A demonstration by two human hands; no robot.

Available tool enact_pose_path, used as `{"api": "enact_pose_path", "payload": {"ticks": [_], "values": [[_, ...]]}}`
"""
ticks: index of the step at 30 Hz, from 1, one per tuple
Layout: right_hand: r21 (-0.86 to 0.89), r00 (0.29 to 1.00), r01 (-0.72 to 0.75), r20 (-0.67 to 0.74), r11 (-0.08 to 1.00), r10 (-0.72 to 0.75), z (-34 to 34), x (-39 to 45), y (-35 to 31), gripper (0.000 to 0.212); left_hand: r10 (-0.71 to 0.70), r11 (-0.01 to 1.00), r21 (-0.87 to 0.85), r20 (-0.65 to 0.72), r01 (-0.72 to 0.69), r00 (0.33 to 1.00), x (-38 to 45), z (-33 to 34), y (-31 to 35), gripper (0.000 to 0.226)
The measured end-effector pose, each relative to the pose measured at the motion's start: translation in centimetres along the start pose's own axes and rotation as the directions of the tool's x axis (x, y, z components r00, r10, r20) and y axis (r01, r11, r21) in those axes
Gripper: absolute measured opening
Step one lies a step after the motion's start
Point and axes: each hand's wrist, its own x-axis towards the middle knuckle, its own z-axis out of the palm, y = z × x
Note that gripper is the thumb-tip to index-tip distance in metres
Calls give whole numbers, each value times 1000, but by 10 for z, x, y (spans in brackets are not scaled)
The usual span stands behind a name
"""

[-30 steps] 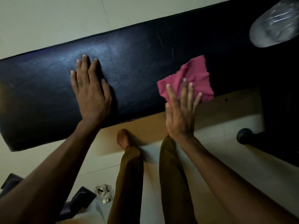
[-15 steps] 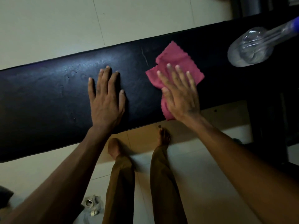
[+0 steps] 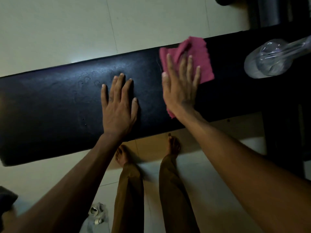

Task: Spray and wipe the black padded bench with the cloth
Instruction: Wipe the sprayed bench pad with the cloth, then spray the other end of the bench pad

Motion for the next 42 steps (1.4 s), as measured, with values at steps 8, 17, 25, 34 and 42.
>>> {"api": "enact_pose_path", "payload": {"ticks": [8, 17, 25, 34, 42], "values": [[56, 998, -62, 10, 997, 61, 0, -35, 22, 58, 9, 999, -50, 61, -6, 998, 1, -11, -1, 58], [476, 998, 6, 57, 879, -38, -53, -56, 64, 55, -28, 999, -16, 123, 30, 992, 6, -39, 41, 56], [767, 791, -322, -103, 554, 603, -129, -95, 145, 44, 232, 972, -87, 173, -220, 957, 7, -56, 158, 54], [806, 892, -210, -74, 553, 446, -169, -18, 197, 77, 231, 970, -122, 224, -208, 947, 54, -24, 221, 52], [710, 834, 21, -401, 703, 379, -146, 54, 200, 49, 193, 979, -107, 217, -173, 957, 103, 32, 224, 57]]}}
